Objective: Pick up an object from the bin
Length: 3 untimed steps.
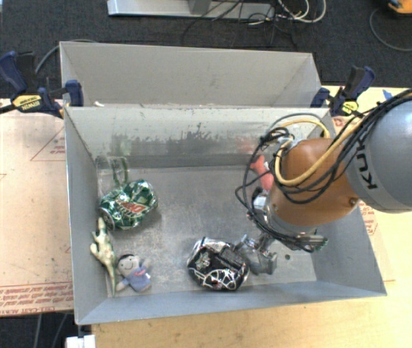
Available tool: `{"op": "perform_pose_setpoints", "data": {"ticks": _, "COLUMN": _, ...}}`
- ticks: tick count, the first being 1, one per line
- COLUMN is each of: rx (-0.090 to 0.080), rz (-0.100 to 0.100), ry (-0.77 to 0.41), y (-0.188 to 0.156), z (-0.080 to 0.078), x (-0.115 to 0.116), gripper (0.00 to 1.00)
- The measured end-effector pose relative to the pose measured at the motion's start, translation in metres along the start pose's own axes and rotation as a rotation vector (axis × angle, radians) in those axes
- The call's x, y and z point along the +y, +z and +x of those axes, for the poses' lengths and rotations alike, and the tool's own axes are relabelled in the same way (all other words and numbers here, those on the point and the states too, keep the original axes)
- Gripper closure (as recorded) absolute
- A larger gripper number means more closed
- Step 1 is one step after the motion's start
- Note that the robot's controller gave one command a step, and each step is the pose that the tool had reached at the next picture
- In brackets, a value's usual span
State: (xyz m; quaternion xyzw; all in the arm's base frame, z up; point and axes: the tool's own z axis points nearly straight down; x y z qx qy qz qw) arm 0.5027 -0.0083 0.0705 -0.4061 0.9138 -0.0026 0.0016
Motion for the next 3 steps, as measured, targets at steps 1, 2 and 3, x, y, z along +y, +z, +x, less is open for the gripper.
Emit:
{"op": "perform_pose_setpoints", "data": {"ticks": 1, "rx": 0.001, "rz": -0.001, "ry": -0.144, "y": 0.0, "z": -0.015, "x": 0.024, "gripper": 1.0}}
{"op": "perform_pose_setpoints", "data": {"ticks": 2, "rx": -0.004, "rz": -0.002, "ry": -0.266, "y": -0.019, "z": -0.053, "x": 0.081, "gripper": 1.0}}
{"op": "perform_pose_setpoints", "data": {"ticks": 3, "rx": 0.001, "rz": -0.004, "ry": -0.226, "y": -0.127, "z": -0.021, "x": 0.039, "gripper": 1.0}}
